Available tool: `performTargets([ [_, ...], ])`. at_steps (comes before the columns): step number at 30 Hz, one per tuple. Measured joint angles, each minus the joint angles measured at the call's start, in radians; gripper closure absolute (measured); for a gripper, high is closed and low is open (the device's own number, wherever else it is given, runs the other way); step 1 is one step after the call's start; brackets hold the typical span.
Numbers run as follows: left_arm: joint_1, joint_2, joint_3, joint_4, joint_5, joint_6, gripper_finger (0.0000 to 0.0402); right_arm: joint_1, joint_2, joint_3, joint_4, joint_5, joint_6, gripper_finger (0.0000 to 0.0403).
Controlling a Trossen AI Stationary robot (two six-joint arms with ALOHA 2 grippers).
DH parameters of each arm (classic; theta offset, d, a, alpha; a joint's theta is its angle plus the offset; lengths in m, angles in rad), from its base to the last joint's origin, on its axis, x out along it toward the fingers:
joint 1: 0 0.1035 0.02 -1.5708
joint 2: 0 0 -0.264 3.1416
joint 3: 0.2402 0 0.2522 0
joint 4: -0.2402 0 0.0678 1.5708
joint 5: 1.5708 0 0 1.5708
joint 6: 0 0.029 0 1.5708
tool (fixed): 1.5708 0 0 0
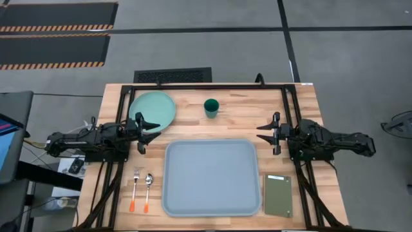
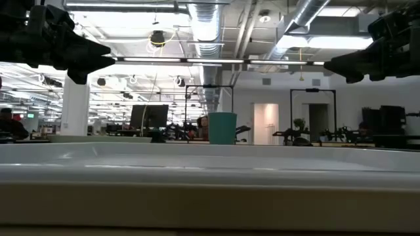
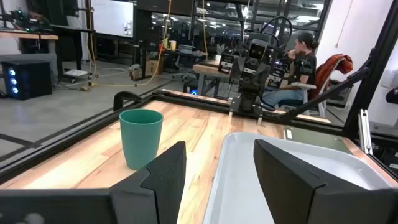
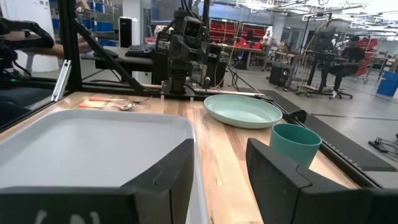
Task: Pick and place plate/cup/fork/spoon on tray
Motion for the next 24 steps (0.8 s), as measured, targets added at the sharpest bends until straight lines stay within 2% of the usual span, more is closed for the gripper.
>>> performTargets([
  [14, 0.000, 0.000, 0.000, 0.000, 0.000, 0.000, 0.0224, 0.000, 0.000, 0.000, 0.000, 0.000, 0.000, 0.0232],
  [21, 0.000, 0.000, 0.000, 0.000, 0.000, 0.000, 0.0224, -0.003, 0.000, 0.000, 0.026, 0.019, -0.102, 0.0232],
  [24, 0.000, 0.000, 0.000, 0.000, 0.000, 0.000, 0.0224, -0.003, 0.000, 0.001, 0.034, 0.020, -0.081, 0.0232],
])
